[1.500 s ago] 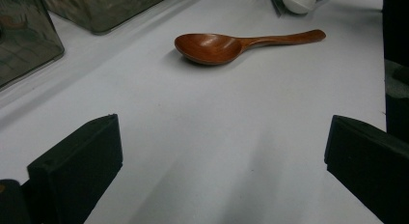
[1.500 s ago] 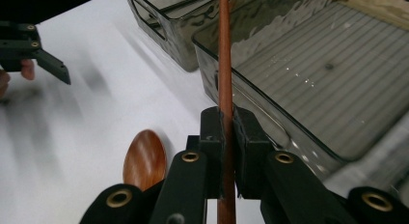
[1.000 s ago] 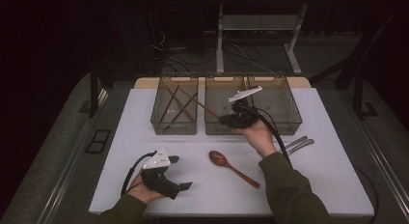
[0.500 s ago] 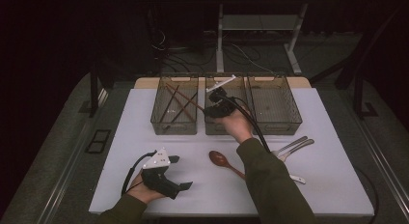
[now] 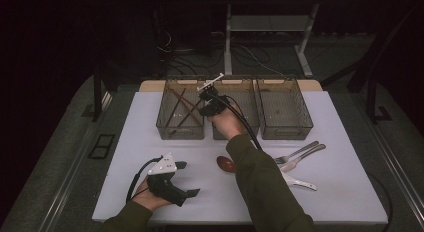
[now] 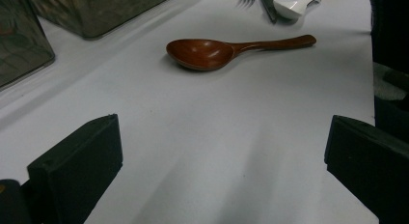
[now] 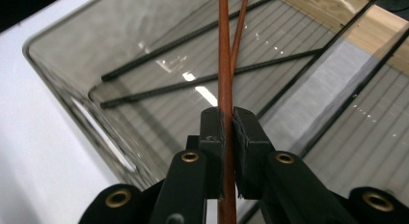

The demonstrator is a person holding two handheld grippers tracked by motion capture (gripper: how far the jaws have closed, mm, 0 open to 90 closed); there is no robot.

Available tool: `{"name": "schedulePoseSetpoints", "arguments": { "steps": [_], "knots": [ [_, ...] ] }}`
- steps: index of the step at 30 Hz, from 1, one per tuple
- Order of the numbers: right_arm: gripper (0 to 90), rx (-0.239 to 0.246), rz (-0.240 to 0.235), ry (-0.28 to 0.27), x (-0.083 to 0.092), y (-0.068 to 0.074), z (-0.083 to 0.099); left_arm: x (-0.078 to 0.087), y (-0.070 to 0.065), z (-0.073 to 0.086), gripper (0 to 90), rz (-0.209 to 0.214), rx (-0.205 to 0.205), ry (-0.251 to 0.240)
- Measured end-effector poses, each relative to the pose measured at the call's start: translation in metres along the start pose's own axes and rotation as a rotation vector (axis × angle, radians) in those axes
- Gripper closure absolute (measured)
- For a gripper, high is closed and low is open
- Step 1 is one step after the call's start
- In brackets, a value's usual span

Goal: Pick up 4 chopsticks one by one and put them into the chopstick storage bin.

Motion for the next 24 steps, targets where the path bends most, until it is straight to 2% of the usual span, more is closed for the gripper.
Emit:
{"name": "schedulePoseSetpoints", "arguments": {
  "steps": [3, 6, 13, 14, 21, 24],
  "knots": [
    [83.4, -0.005, 0.007, -0.014, -0.0006, -0.0003, -0.0058, 0.0002, -0.0002, -0.0001, 0.0, 0.002, -0.003, 0.000],
    [83.3, -0.011, 0.020, -0.006, -0.0026, 0.0008, -0.0087, 0.0000, 0.0002, 0.0000, 0.0, 0.001, -0.005, 0.000],
    [81.6, -0.016, 0.014, -0.015, -0.0051, 0.0036, -0.0094, -0.0004, -0.0003, 0.0001, 0.0, 0.005, -0.014, 0.011],
    [77.5, -0.023, 0.013, -0.022, -0.0050, 0.0043, -0.0100, -0.0003, -0.0003, 0.0000, 0.0, 0.005, -0.015, 0.010],
    [68.2, -0.011, 0.008, -0.035, -0.0033, 0.0061, -0.0103, -0.0002, -0.0001, 0.0000, 0.0, 0.006, -0.018, 0.009],
    [63.0, -0.008, -0.014, -0.045, 0.0000, 0.0060, -0.0102, -0.0001, 0.0000, -0.0003, 0.0, 0.006, -0.019, 0.003]
  ]
}}
Point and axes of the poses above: each handheld gripper's, and its own axes: x roughly backward along the jaws, z roughly out of its underside, y roughly to its left, the point moved 5 cm from there along -x, roughly forward along the jaws
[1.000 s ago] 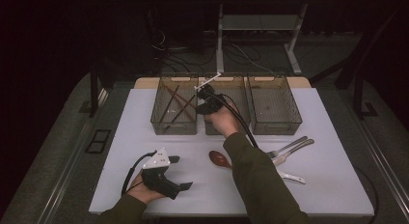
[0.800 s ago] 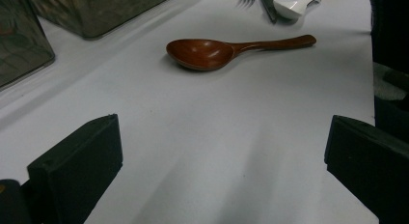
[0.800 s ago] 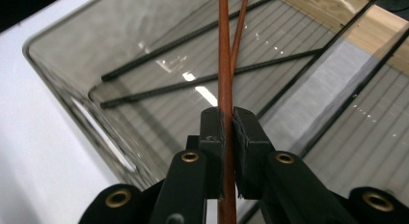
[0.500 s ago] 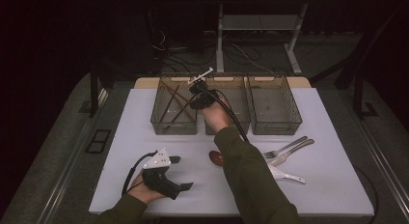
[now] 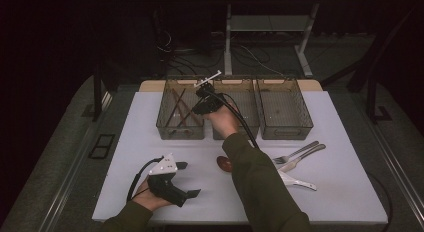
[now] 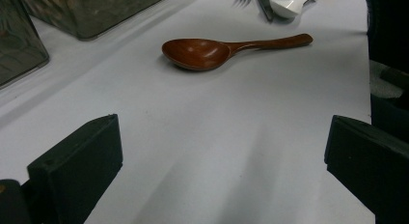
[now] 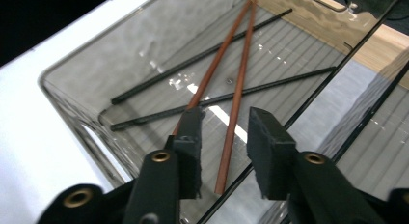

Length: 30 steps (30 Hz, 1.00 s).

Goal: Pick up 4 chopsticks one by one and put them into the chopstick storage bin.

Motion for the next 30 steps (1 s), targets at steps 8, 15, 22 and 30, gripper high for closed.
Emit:
{"name": "schedulePoseSetpoints", "arguments": {
  "steps": [8, 15, 22, 30],
  "knots": [
    [51.5, 0.043, -0.040, -0.055, 0.017, 0.000, 0.005, 0.000, 0.001, 0.000, 0.0, -0.001, 0.008, -0.006],
    [46.0, 0.079, -0.084, -0.091, 0.039, -0.007, 0.020, 0.001, 0.001, 0.001, 0.0, -0.001, 0.019, -0.007],
    [44.8, 0.095, -0.103, -0.118, 0.064, -0.018, 0.035, 0.001, 0.002, 0.002, 0.0, -0.003, 0.031, -0.010],
    [44.1, 0.098, -0.105, -0.147, 0.086, -0.028, 0.052, 0.001, 0.001, 0.002, 0.0, 0.000, 0.031, -0.003]
  ]
}}
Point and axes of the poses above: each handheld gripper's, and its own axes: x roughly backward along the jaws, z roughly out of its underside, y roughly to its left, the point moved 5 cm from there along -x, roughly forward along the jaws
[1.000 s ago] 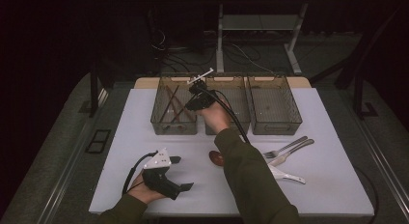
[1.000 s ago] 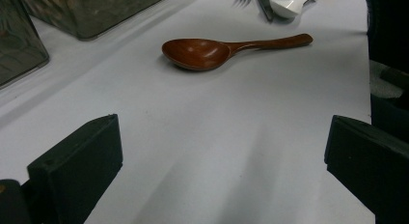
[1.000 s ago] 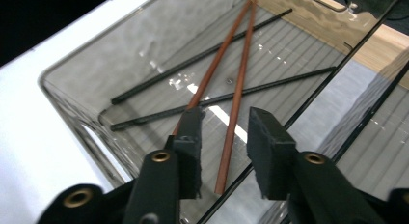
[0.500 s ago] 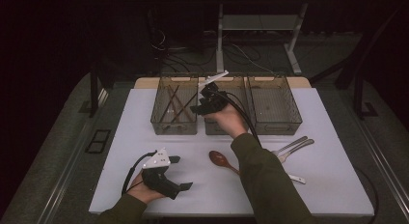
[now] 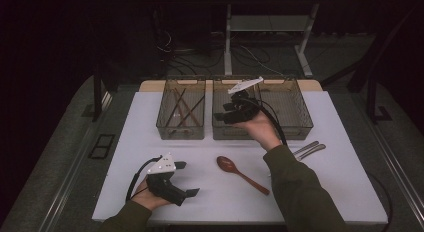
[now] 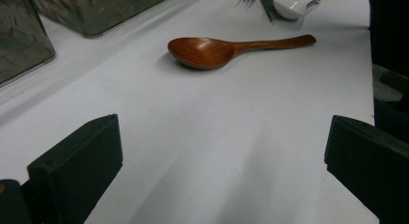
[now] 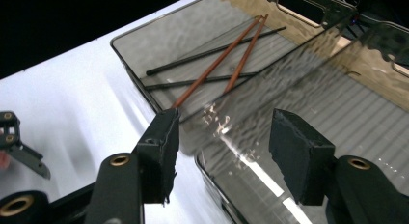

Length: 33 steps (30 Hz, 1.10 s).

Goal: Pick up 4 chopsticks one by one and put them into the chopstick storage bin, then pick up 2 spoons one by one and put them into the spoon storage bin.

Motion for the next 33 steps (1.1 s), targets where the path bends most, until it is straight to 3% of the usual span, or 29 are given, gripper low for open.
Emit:
{"name": "schedulePoseSetpoints", "arguments": {
  "steps": [22, 33],
  "knots": [
    [41.5, 0.009, -0.046, -0.045, 0.046, 0.001, 0.042, -0.001, 0.000, 0.000, 0.0, -0.009, -0.001, 0.004],
    [41.4, -0.004, -0.035, -0.057, 0.072, -0.006, 0.074, 0.000, 0.001, 0.000, 0.0, -0.013, -0.009, 0.011]
  ]
}}
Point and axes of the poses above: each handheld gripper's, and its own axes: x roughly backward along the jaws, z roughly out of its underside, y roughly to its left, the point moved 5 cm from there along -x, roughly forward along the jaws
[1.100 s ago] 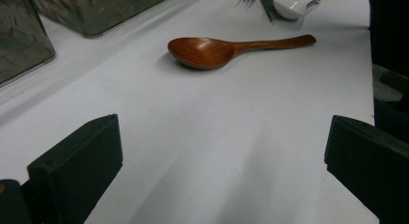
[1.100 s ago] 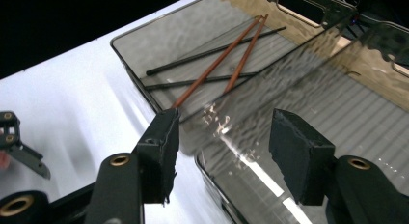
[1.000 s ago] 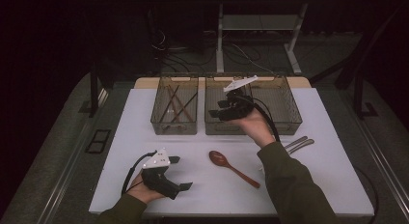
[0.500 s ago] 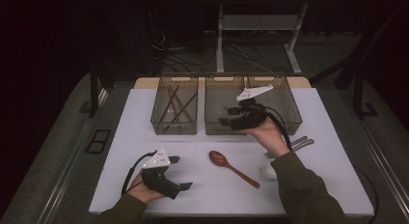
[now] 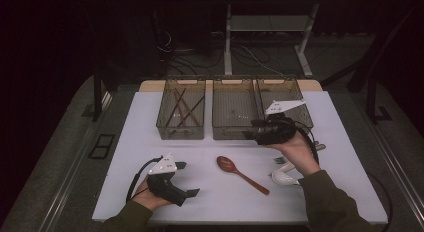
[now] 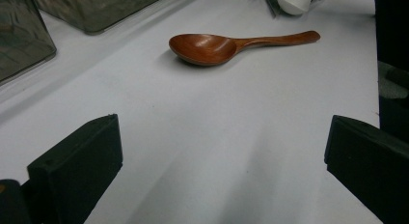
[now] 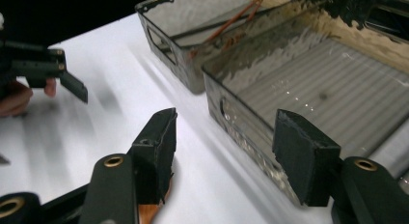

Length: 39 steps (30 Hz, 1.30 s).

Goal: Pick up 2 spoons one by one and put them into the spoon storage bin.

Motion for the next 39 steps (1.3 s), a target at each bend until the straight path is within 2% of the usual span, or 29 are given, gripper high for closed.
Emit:
{"name": "schedulePoseSetpoints", "arguments": {
  "steps": [8, 22, 27, 33, 37, 39],
  "knots": [
    [43.7, -0.032, 0.009, 0.001, 0.022, -0.009, 0.029, 0.000, 0.001, 0.001, 0.0, -0.003, 0.005, 0.004],
    [61.6, -0.051, -0.001, 0.043, 0.053, -0.013, 0.071, 0.000, 0.000, 0.001, 0.0, -0.008, 0.002, 0.011],
    [59.9, -0.040, 0.002, 0.054, 0.059, -0.011, 0.083, 0.000, 0.000, 0.001, 0.0, -0.007, 0.001, 0.011],
    [55.8, -0.077, -0.005, 0.065, 0.065, -0.012, 0.098, 0.000, 0.000, 0.001, 0.0, -0.006, -0.001, 0.012],
    [50.3, -0.094, 0.010, 0.062, 0.071, -0.013, 0.106, 0.001, 0.000, 0.001, 0.0, -0.006, 0.000, 0.012],
    [50.8, -0.104, 0.011, 0.071, 0.073, -0.012, 0.110, 0.000, 0.000, 0.001, 0.0, -0.006, 0.000, 0.011]
  ]
}}
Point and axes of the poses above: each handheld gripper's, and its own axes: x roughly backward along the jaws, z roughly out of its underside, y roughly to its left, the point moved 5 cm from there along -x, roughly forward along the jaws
